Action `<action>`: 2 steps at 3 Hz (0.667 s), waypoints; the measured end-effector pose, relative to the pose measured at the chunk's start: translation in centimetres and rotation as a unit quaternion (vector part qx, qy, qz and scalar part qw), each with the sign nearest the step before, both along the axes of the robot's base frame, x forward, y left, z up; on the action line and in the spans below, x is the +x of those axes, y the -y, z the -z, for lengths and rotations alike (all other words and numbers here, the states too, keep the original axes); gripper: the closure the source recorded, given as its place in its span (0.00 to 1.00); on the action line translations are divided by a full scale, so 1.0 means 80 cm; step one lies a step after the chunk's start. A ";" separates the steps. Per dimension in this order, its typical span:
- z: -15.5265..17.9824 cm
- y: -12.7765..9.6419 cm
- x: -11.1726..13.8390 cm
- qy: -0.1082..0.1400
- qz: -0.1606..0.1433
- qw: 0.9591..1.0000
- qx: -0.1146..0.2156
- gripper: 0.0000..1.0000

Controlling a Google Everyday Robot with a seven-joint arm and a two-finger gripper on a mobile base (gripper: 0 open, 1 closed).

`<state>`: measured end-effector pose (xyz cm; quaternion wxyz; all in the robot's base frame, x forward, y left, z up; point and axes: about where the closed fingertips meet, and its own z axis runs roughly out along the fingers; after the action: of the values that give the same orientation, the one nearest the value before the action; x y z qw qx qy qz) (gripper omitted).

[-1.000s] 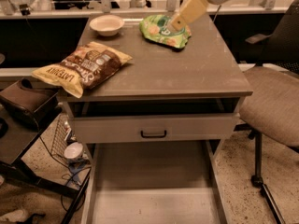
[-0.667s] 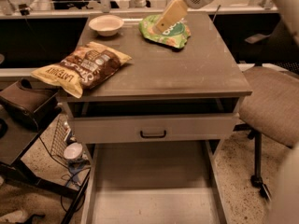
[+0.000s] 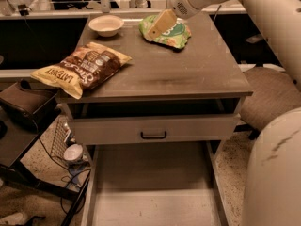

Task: Place green rice chip bag into middle drawer

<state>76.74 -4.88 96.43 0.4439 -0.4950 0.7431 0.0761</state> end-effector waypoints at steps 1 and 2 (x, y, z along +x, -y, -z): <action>0.012 -0.003 0.016 -0.007 0.009 1.000 0.015 0.00; 0.040 -0.002 0.082 -0.006 0.047 0.998 0.033 0.00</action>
Offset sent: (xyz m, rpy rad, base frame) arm 0.1636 -0.0202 -0.0393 0.1305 -0.0337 -0.2329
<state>83.27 -4.71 93.25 0.4583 -0.4443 0.7654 0.0822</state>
